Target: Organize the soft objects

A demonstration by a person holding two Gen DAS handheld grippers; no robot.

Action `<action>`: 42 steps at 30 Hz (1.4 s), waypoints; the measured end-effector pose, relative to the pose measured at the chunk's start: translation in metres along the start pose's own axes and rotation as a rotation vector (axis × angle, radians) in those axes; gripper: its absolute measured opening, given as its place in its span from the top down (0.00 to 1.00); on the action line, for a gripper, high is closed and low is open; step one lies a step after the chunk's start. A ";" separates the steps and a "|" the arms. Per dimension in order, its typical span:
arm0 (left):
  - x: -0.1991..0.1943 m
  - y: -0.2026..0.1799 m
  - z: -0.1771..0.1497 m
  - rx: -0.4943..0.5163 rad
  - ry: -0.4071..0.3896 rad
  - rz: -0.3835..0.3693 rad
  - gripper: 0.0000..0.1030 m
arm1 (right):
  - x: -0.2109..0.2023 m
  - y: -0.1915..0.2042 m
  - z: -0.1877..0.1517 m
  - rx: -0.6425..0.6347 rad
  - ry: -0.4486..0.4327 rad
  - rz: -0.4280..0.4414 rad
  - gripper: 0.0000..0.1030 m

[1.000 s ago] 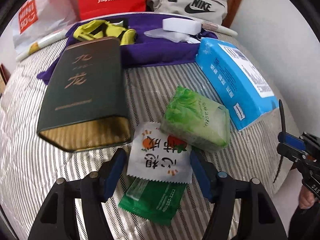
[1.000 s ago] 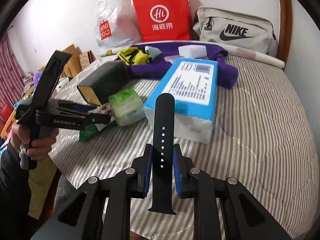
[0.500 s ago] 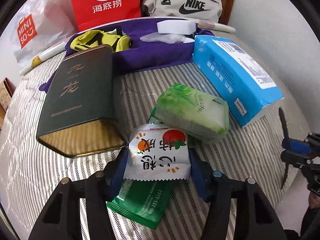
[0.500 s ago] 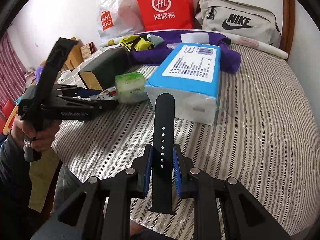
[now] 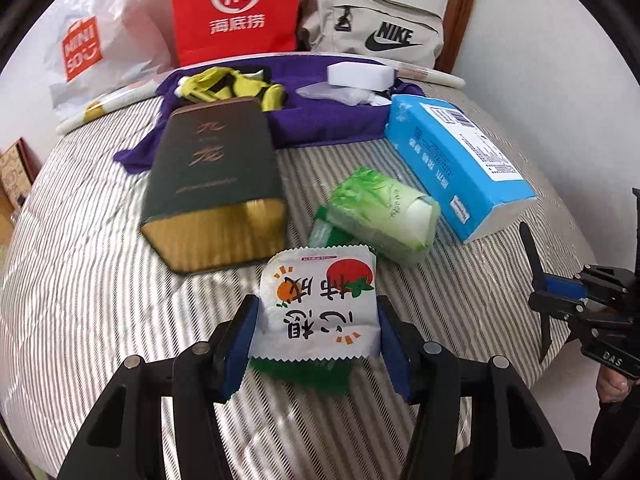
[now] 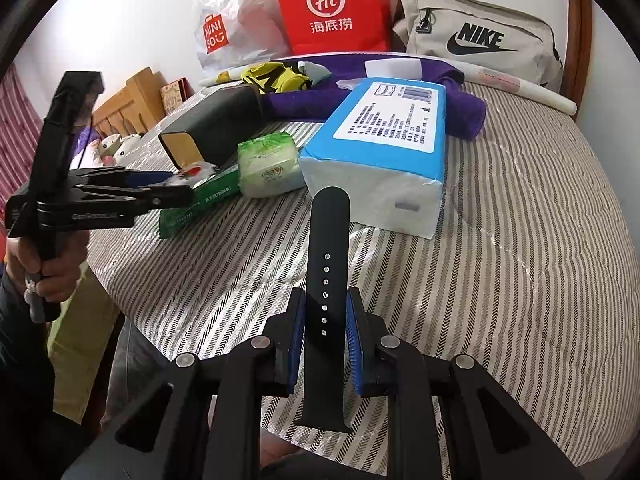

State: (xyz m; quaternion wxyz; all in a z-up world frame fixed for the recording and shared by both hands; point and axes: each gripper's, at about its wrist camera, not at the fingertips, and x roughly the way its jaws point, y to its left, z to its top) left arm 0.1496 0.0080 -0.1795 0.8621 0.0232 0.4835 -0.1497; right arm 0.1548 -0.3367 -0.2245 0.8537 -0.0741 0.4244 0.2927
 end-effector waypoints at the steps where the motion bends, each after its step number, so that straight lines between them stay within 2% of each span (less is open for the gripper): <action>1: -0.002 0.004 -0.003 -0.012 -0.001 0.009 0.47 | 0.001 0.000 0.000 0.000 0.002 -0.002 0.81; 9: -0.017 0.032 -0.017 -0.105 -0.016 0.040 0.47 | 0.003 -0.006 -0.002 0.033 0.022 -0.023 0.81; 16: -0.032 0.044 -0.014 -0.168 -0.043 0.020 0.47 | -0.010 -0.006 0.005 0.026 0.001 -0.024 0.81; 25: -0.052 0.048 0.004 -0.182 -0.072 0.024 0.47 | -0.030 0.001 0.031 -0.002 -0.055 0.019 0.81; 32: -0.066 0.052 0.025 -0.201 -0.120 -0.008 0.46 | -0.040 0.004 0.053 -0.025 -0.087 0.036 0.80; 42: -0.065 0.057 0.063 -0.203 -0.145 -0.030 0.46 | -0.042 0.000 0.093 -0.044 -0.128 0.033 0.81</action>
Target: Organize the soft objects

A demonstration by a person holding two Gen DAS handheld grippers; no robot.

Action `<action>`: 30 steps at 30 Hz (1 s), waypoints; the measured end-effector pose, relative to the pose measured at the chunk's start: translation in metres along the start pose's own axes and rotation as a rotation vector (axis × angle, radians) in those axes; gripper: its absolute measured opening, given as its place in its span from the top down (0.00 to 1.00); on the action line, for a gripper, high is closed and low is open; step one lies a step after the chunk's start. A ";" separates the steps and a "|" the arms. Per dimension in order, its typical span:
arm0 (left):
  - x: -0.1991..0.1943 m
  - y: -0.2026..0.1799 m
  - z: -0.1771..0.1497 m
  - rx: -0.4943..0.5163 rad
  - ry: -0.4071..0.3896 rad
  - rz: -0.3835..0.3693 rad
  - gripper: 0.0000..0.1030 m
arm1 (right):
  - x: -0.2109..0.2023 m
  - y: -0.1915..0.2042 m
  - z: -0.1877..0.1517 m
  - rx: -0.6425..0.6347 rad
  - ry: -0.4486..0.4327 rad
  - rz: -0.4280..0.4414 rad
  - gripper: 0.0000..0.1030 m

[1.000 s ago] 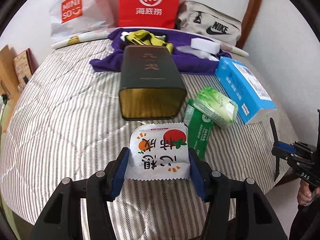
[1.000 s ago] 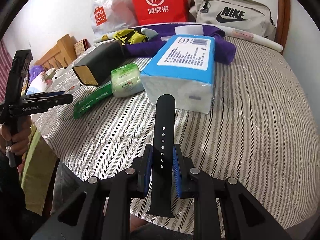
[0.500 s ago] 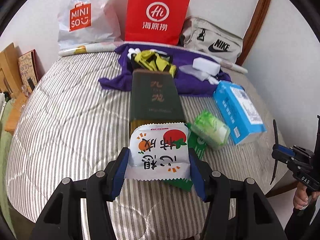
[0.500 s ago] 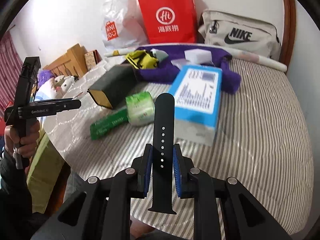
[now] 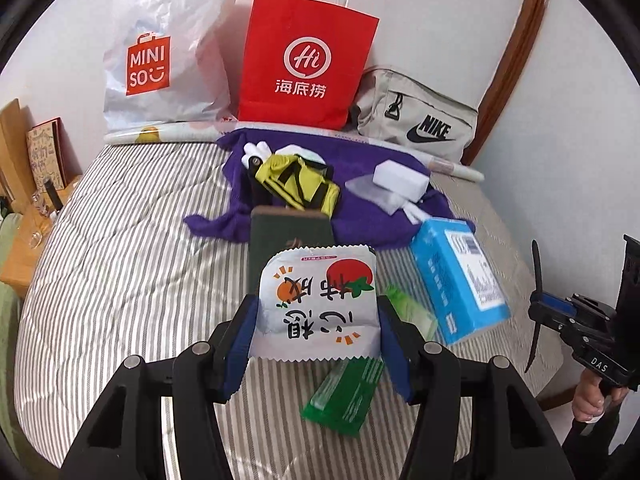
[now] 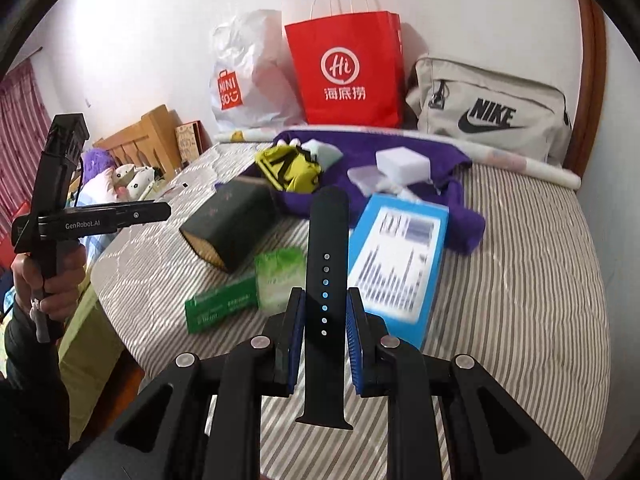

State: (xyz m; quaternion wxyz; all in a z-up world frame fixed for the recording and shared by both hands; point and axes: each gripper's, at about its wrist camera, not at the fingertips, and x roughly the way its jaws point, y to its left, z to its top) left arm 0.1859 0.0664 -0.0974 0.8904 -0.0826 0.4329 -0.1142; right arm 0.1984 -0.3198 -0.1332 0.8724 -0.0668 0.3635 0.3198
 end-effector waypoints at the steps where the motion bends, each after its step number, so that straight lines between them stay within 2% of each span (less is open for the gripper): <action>1: 0.002 0.000 0.003 -0.003 0.000 -0.002 0.46 | 0.001 -0.001 0.003 0.001 -0.003 0.000 0.81; 6: 0.015 0.001 0.020 -0.014 0.010 -0.023 0.46 | 0.014 -0.006 0.027 0.009 -0.012 -0.009 0.81; 18: 0.049 0.002 0.059 0.005 0.028 -0.011 0.46 | 0.055 -0.027 0.084 0.034 -0.024 -0.050 0.81; 24: 0.067 0.006 0.078 0.001 0.033 -0.012 0.46 | 0.074 -0.046 0.113 0.025 -0.044 -0.128 0.81; 30: 0.090 0.007 0.097 0.008 0.043 -0.013 0.46 | 0.097 -0.071 0.133 0.039 -0.021 -0.178 0.81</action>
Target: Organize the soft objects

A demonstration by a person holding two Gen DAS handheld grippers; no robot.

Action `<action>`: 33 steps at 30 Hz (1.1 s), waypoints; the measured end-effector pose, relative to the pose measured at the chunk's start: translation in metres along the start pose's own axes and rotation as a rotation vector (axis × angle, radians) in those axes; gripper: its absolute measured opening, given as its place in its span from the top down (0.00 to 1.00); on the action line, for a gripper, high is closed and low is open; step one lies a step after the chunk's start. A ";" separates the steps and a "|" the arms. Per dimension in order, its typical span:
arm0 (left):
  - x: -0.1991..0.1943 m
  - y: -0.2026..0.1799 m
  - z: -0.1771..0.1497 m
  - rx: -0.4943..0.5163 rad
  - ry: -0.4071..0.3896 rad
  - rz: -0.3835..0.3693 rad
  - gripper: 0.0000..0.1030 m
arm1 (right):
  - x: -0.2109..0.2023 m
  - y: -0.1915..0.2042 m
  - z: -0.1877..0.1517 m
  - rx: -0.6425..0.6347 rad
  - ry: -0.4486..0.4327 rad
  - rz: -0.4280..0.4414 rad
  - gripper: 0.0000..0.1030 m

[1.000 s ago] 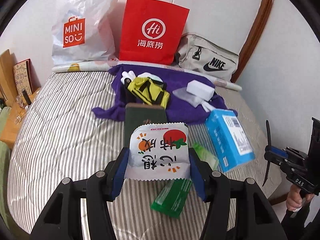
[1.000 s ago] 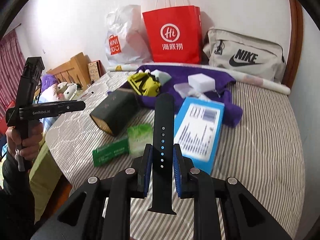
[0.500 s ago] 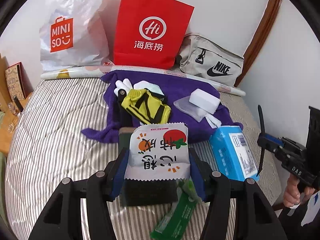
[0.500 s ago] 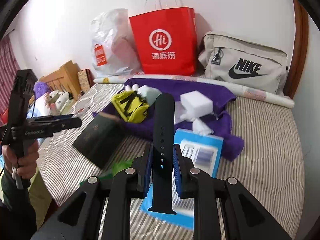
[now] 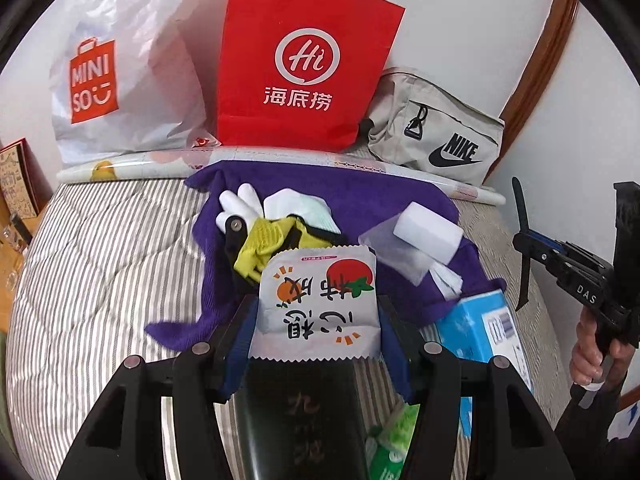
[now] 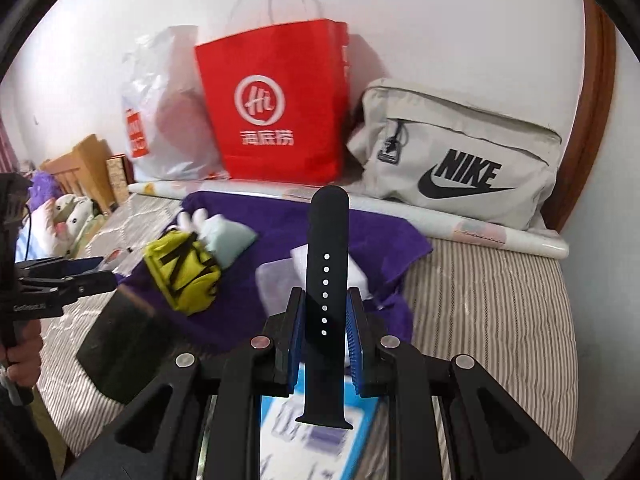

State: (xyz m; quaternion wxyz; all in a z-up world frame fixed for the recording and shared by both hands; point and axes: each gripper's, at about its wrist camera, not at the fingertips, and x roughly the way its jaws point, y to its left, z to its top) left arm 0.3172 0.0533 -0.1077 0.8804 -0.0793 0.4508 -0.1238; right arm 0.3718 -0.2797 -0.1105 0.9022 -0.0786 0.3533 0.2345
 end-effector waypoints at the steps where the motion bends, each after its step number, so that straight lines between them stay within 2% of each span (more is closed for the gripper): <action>1: 0.005 0.000 0.004 0.001 0.003 0.000 0.46 | 0.005 -0.003 0.002 0.007 0.006 -0.001 0.81; 9: 0.032 -0.002 0.020 0.007 0.020 -0.003 0.46 | 0.048 -0.021 0.008 0.016 0.066 -0.025 0.80; 13: 0.044 -0.002 0.023 0.012 0.027 0.011 0.46 | 0.066 -0.029 0.005 0.039 0.111 -0.002 0.81; 27: 0.062 -0.005 0.031 0.030 0.043 0.016 0.46 | 0.088 -0.026 0.009 0.023 0.131 0.037 0.81; 33: 0.064 -0.005 0.028 0.037 0.055 0.020 0.46 | 0.080 -0.027 0.004 0.022 0.131 0.029 0.81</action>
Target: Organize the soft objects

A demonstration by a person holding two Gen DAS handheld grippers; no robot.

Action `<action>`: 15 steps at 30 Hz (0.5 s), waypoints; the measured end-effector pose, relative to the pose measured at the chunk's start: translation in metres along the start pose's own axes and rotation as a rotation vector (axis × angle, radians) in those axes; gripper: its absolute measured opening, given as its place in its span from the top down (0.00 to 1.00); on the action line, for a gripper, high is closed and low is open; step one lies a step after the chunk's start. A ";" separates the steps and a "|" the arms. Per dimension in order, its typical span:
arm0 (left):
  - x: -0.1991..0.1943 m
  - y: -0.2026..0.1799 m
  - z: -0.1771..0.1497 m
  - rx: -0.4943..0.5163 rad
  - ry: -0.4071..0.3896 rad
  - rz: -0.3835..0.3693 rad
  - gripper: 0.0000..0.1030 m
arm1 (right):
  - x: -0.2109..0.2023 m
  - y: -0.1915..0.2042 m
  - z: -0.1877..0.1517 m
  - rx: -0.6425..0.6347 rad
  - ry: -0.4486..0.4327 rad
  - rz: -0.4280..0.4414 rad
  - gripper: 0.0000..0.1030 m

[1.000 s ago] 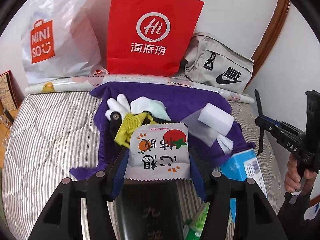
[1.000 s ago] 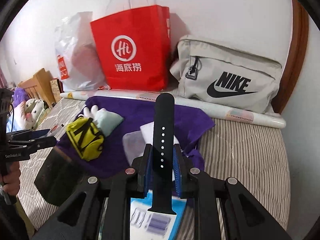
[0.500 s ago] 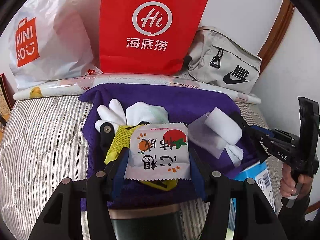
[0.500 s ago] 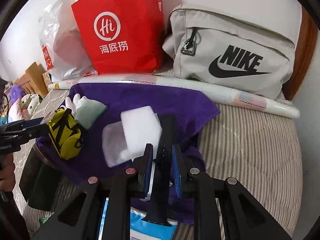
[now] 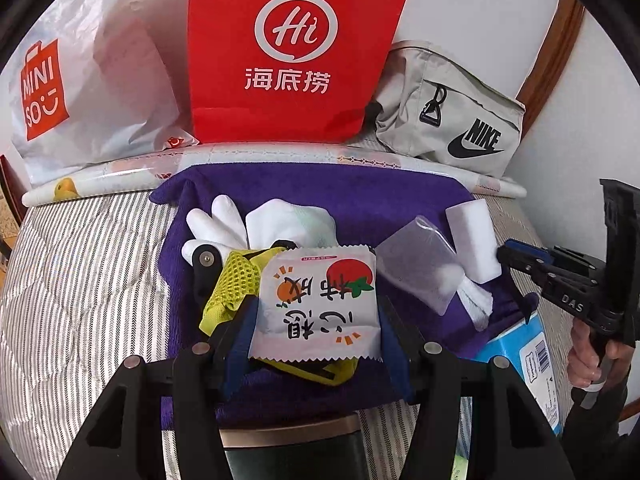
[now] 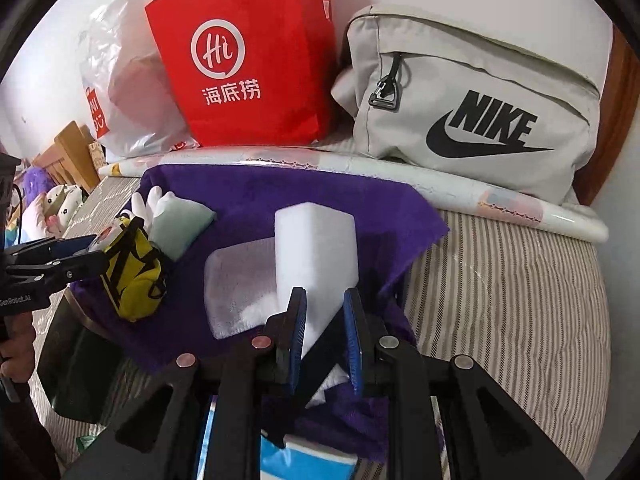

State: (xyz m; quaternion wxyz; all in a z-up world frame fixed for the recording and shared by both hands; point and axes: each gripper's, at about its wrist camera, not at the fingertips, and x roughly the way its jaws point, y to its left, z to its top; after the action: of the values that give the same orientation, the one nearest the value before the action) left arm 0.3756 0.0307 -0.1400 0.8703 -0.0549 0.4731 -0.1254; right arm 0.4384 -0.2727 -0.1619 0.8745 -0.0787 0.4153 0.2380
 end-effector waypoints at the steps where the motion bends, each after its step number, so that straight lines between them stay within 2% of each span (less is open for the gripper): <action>1: 0.001 0.000 0.000 -0.003 0.000 0.000 0.46 | -0.002 0.000 -0.001 0.000 0.001 -0.001 0.81; 8: 0.009 0.000 0.005 -0.005 0.015 0.024 0.46 | -0.023 -0.007 -0.019 0.024 0.026 0.061 0.79; 11: 0.012 0.001 0.005 -0.019 0.023 -0.007 0.44 | -0.026 -0.006 -0.034 0.024 0.059 0.102 0.79; 15: 0.014 -0.002 0.005 -0.015 0.033 -0.032 0.42 | -0.031 0.004 -0.046 -0.020 0.045 0.088 0.78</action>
State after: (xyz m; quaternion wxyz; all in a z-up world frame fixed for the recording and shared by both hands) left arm 0.3871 0.0245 -0.1481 0.8599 -0.0668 0.4873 -0.1366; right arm 0.3881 -0.2956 -0.1673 0.8528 -0.0743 0.4355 0.2785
